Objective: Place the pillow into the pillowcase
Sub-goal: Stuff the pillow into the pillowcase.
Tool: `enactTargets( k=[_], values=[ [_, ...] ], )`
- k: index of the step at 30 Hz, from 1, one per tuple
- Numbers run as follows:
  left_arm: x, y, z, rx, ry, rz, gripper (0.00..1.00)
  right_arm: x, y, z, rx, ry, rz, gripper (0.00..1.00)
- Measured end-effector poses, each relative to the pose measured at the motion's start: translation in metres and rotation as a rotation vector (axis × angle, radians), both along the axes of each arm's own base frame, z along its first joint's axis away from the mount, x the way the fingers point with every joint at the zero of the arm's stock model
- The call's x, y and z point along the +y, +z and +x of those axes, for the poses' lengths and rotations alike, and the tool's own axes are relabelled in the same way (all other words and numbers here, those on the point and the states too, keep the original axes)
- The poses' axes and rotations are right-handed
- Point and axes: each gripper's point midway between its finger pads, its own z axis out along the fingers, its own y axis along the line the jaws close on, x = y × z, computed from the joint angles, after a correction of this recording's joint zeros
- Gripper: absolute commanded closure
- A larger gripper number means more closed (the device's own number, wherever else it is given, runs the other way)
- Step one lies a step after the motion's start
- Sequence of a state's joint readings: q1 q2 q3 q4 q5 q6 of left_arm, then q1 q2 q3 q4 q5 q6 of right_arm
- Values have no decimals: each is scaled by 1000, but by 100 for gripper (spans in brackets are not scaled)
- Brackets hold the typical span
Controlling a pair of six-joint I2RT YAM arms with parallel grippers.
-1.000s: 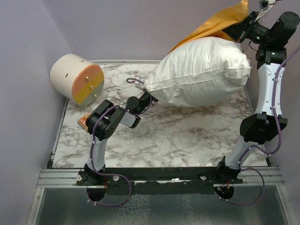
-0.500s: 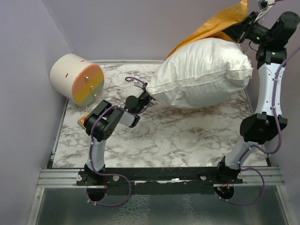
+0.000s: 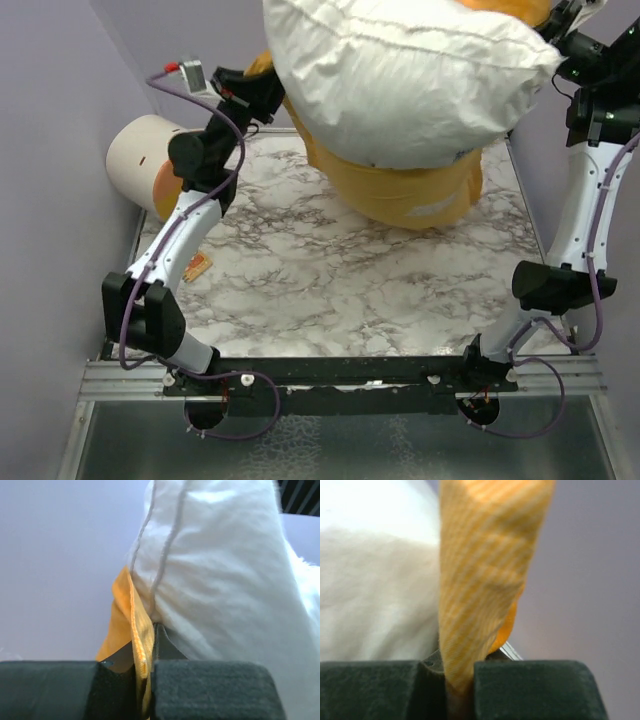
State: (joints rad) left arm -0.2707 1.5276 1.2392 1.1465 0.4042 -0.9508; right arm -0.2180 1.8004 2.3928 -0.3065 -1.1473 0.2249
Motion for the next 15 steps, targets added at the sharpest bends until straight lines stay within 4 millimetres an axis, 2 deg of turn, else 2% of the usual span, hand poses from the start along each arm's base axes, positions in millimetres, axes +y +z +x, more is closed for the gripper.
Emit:
enactTargets(
  k=[2, 4, 6, 8, 9, 10, 11, 12, 13, 15],
  values=[
    [5, 58, -15, -104, 65, 42, 100, 8, 10, -21, -13, 43, 5, 100],
    [13, 101, -25, -180, 131, 71, 100, 27, 14, -50, -9, 136, 20, 100],
    [21, 129, -27, -219, 184, 97, 100, 55, 12, -81, 0, 239, 23, 100],
    [28, 141, -18, -228, 218, 114, 100, 85, 15, -114, 5, 358, 9, 100],
    [30, 141, -13, -224, 227, 118, 100, 92, 18, -123, 0, 385, 6, 100],
    [30, 139, -5, -211, 229, 121, 100, 90, 25, -127, -11, 378, 2, 100],
    [30, 134, 1, -193, 229, 125, 100, 78, 33, -123, -22, 339, 2, 100],
    [23, 126, 6, -169, 219, 136, 100, 57, 42, -113, -25, 273, 9, 100],
    [11, 117, 7, -145, 196, 150, 100, 31, 50, -98, -34, 196, 13, 100],
    [-37, 97, -9, -105, 100, 196, 100, -29, 52, -63, -31, 31, 48, 100]
  ],
)
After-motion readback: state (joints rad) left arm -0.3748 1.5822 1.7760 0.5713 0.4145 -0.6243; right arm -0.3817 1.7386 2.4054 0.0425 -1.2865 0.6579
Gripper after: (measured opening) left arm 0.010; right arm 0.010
